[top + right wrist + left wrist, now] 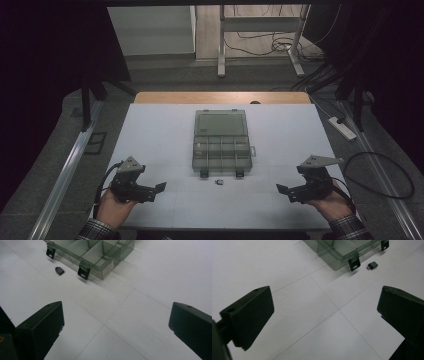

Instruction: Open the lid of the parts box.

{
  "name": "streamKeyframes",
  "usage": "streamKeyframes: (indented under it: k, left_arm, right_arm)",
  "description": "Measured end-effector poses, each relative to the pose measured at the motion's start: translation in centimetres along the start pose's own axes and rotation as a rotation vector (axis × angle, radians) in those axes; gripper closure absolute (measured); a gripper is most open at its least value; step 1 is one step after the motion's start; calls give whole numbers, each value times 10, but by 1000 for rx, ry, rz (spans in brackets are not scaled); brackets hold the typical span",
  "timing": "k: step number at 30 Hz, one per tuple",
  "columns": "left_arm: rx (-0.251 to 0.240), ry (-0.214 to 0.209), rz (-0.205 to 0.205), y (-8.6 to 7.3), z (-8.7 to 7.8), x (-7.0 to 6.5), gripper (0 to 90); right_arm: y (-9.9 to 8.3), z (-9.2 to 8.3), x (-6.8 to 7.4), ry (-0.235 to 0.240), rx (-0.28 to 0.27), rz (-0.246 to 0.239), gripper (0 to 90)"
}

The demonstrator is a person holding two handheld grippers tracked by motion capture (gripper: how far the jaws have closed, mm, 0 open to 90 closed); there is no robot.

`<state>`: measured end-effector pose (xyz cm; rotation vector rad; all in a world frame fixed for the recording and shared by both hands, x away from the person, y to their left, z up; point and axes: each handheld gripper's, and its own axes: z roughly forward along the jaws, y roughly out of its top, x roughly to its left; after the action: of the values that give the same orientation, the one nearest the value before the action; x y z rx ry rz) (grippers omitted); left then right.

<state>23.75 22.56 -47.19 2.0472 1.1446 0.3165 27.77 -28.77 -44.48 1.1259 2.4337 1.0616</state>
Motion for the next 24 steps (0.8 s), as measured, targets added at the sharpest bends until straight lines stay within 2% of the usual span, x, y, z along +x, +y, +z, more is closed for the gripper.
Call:
streamKeyframes:
  k: [5,10,13,24]
  left_arm:
    - [-12,14,-6,-7,-8,0,0]
    - [-40,20,-33,-14,-16,2,0]
    - [-45,34,-34,-18,-20,2,0]
    - [-24,82,-21,-28,-29,-2,0]
  right_arm:
    - [-11,-9,-3,-24,0,21,0]
    - [-18,-18,-3,-31,-14,46,0]
    - [-22,-22,-2,-36,-15,55,0]
    - [-30,-31,2,-59,-1,68,0]
